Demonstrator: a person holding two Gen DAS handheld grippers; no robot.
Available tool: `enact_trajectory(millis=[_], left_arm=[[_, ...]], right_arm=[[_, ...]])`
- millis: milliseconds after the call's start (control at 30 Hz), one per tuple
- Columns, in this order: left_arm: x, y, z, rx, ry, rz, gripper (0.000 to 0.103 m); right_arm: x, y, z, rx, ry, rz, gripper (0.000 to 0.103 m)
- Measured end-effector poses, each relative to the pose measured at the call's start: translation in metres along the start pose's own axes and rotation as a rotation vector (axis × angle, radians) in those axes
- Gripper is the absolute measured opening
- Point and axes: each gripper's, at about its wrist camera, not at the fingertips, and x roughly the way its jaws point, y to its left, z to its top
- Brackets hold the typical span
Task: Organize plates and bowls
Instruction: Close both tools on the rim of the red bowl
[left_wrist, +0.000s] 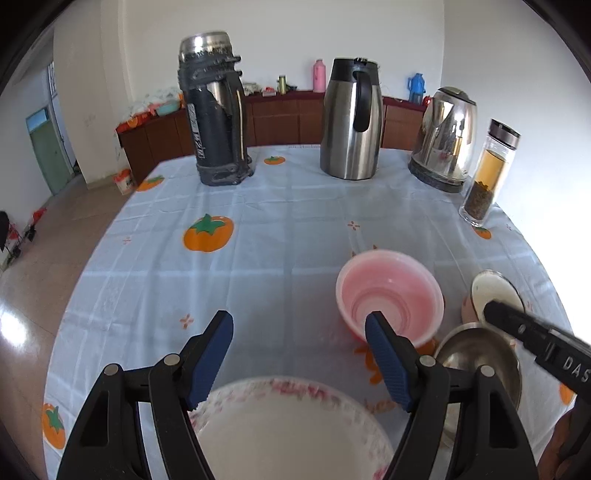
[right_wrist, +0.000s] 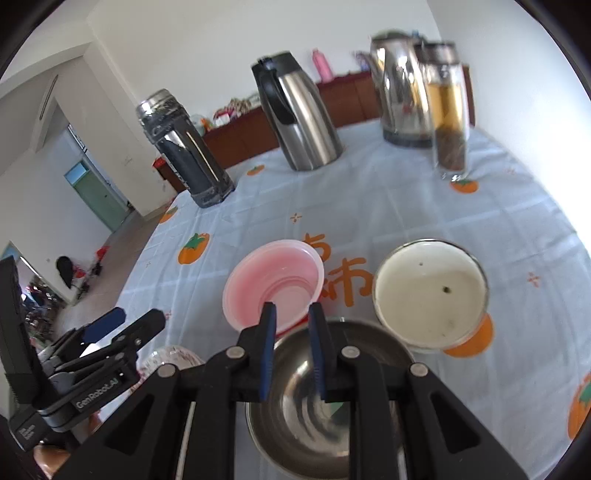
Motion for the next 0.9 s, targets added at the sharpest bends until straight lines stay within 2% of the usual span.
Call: enact_trajectory(millis=[133, 267, 400, 533, 600, 700, 800, 900], left_arm=[[0.023, -0.001, 0.014, -0.046, 0.072, -0.017, 0.076], [0.047, -0.005, 0.02, -0.059, 0.121, -0.018, 0.075], [0.066, -0.008, 0.024, -0.068, 0.153, -0.012, 0.066], [0.076, -0.015, 0.029, -0.052, 0.156, 0.005, 0.063], [0.081, -0.019, 0.029, -0.042, 0.171, -0.004, 0.052], [0.09, -0.019, 0.026, -0.054, 0.199, -0.007, 0.044], [0.098, -0.017, 0.024, -0.069, 0.221, -0.01, 0.033], [0.102, -0.016, 0.022, -0.075, 0.231, -0.023, 0.03]], right_arm=[[0.026, -0.013, 0.017, 0.037, 0.097, 0.013, 0.019], [0.041, -0.018, 0.027, 0.058, 0.123, 0.007, 0.019], [0.054, -0.017, 0.034, 0.027, 0.154, -0.026, 0.019], [0.064, -0.023, 0.039, 0.028, 0.174, -0.04, 0.019], [0.072, -0.025, 0.04, 0.032, 0.194, -0.028, 0.019], [0.08, -0.026, 0.039, 0.031, 0.234, -0.001, 0.019], [0.084, -0.023, 0.036, -0.002, 0.241, -0.053, 0.019], [0.088, -0.023, 0.034, -0.005, 0.255, -0.054, 0.017]])
